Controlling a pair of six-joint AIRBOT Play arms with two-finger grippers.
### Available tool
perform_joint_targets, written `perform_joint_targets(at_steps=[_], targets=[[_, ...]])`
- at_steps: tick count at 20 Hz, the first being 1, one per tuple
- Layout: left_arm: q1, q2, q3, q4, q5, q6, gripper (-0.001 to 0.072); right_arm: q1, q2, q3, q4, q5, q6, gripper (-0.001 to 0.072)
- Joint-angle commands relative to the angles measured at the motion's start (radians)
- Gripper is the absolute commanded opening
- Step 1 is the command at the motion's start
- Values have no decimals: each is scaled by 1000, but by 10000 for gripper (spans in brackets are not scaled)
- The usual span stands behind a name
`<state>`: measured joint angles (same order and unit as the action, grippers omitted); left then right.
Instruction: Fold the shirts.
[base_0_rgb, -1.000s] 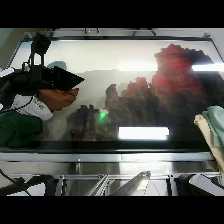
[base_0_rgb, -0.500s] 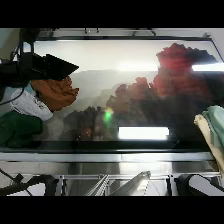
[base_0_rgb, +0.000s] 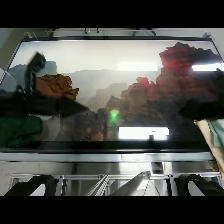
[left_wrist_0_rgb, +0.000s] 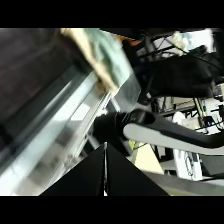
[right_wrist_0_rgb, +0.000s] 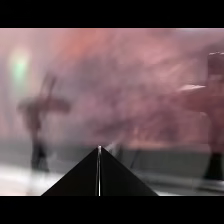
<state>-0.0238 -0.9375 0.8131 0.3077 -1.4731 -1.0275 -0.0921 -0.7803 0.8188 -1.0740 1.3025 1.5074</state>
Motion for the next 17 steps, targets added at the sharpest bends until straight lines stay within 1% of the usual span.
perform_joint_targets(at_steps=[1, 4, 8, 11, 17], targets=[[-74, 174, -309, 74, 145, -56, 14, 239, 198, -270, 31, -155, -10, 28], [-111, 266, -406, 74, 204, -89, 19, 241, 191, -266, 33, -151, -12, 28], [-113, 355, -418, 74, 222, -126, 18, 241, 180, -263, 47, -145, -12, 29], [-113, 411, -418, 74, 228, -127, 18, 241, 180, -263, 47, -144, -12, 29], [-113, 432, -418, 75, 225, -144, 17, 241, 180, -263, 47, -144, -12, 29]])
